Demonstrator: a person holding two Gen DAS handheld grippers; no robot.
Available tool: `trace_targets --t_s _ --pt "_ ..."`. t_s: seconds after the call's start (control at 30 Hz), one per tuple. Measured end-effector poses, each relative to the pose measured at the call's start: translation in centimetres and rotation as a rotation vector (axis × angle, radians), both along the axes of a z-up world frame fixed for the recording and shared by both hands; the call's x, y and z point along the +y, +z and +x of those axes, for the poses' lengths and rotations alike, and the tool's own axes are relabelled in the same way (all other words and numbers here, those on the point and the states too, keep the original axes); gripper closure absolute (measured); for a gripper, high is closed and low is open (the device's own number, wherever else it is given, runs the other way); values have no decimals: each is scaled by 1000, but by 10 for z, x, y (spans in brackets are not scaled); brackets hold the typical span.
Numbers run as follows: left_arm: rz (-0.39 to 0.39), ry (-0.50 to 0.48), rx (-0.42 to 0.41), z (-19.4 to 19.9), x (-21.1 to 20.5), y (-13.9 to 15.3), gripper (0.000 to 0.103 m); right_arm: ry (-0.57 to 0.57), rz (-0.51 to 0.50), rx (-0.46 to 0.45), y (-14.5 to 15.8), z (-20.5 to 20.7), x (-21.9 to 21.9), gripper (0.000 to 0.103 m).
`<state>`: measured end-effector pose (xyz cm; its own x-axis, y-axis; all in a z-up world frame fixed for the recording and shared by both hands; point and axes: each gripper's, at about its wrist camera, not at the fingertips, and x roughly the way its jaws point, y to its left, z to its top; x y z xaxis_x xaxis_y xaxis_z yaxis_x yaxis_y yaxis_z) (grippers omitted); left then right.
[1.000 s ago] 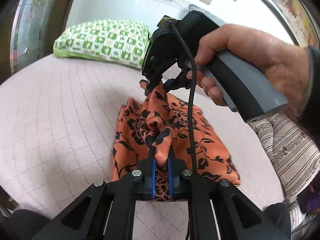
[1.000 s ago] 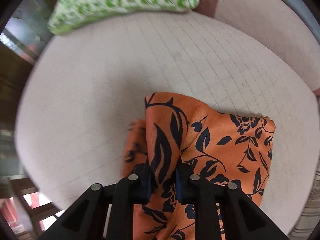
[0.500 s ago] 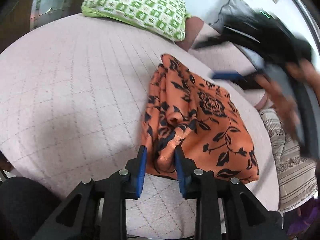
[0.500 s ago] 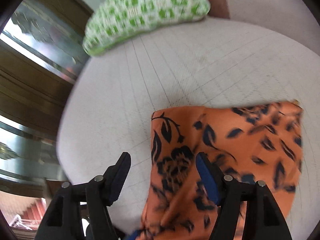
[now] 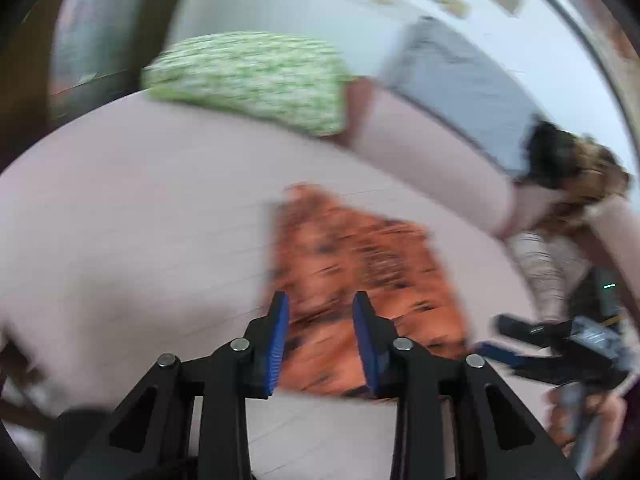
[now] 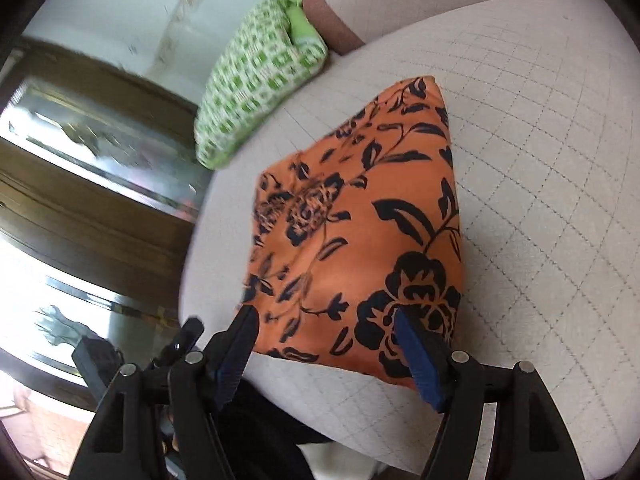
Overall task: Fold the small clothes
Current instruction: 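Release the bundle and press it flat with the right tool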
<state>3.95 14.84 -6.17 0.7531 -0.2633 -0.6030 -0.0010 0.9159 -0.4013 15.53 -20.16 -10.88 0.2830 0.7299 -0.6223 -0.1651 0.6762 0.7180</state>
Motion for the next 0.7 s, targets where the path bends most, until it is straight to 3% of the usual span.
trace_targets --t_s 0.07,0.13,0.2,0.23,0.27,0.3,0.37,0.47,0.57,0.63,0.7 --pt "31 -86 -31 23 -24 7 57 11 105 1 -1 4 -2 29" --pt "144 -71 17 49 -40 -7 56 32 215 28 -10 12 -2 24" --pt "299 -12 253 82 -40 -56 56 -18 226 128 -37 12 -9 24" --pt "289 -9 332 90 -34 -75 46 -44 245 190 -54 10 -14 25" --pt "271 10 319 88 -26 -80 38 -60 297 212 -64 7 -20 25" --pt "302 35 302 82 -24 -71 35 -67 354 215 -66 2 -28 25" --pt "320 35 267 76 -28 -49 37 -44 335 167 -50 -5 -38 24" --pt "332 5 129 69 -42 -12 37 -36 320 80 -33 -4 -56 20" --pt "309 -91 60 74 -65 -2 37 -139 329 164 -58 12 -76 19" --pt "392 -124 79 79 -75 -17 37 -149 361 250 -82 17 -74 19" --pt "481 -110 200 94 -79 -51 37 -118 376 269 -89 15 -64 19"
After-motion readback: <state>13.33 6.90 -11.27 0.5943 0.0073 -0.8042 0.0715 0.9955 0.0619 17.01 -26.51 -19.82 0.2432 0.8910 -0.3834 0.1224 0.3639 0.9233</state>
